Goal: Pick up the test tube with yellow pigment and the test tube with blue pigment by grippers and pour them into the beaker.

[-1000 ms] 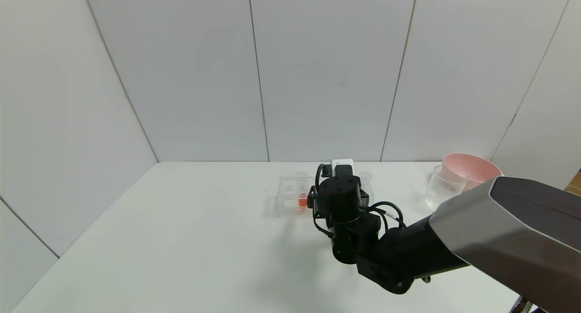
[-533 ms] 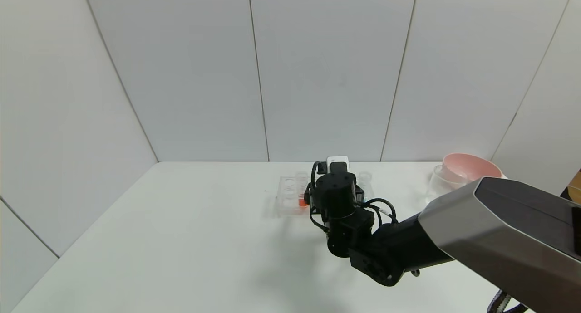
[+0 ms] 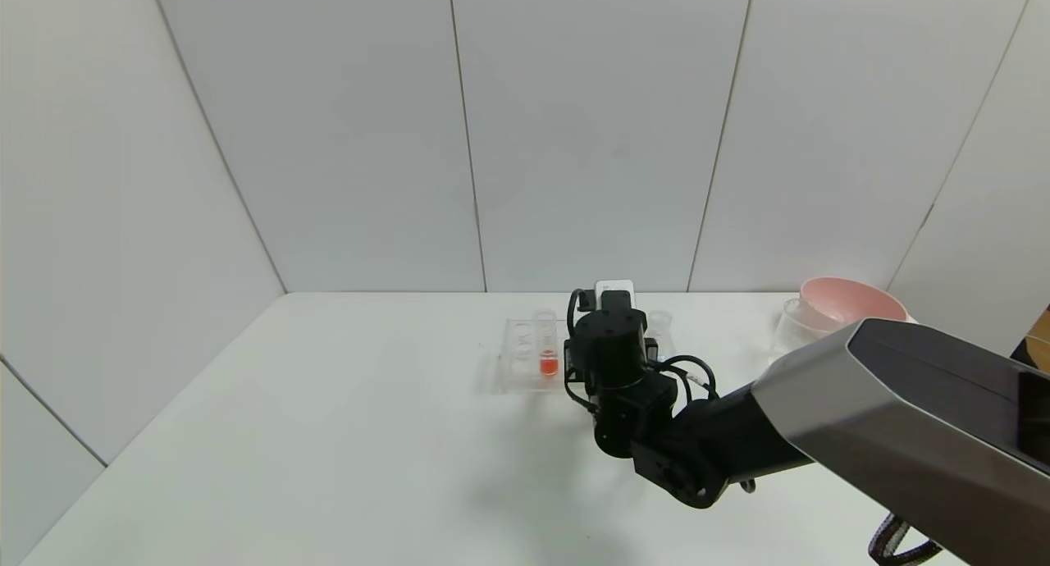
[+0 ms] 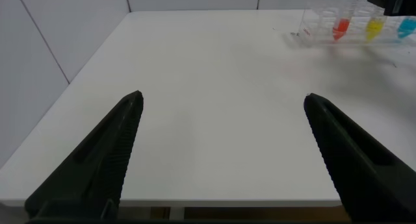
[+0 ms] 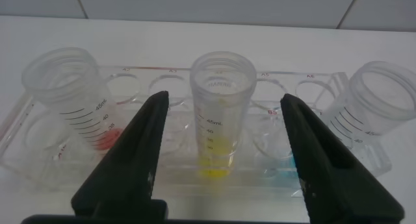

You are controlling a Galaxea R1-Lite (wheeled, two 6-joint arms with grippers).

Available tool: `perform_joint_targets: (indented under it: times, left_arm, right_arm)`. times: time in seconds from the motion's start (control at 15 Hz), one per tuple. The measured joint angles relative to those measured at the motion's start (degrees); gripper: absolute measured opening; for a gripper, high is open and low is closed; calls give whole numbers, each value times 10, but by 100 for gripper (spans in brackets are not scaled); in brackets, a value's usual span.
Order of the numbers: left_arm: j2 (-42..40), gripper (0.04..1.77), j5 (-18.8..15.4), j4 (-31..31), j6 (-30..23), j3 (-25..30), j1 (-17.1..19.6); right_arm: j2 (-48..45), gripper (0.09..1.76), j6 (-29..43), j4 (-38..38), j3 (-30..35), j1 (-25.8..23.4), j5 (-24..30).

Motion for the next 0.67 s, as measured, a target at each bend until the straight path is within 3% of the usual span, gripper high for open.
perform_joint_targets:
  times: [0.27, 0.33, 0.67]
  left_arm:
    - [0, 176, 0, 0, 0, 0, 0]
    - [0, 176, 0, 0, 0, 0, 0]
    - [0, 176, 0, 0, 0, 0, 0]
  right_arm:
    - [1, 77, 0, 0, -1, 0, 0]
    - [1, 48, 0, 0, 0, 0, -1]
    - [-1, 49, -1, -7, 6, 1, -2]
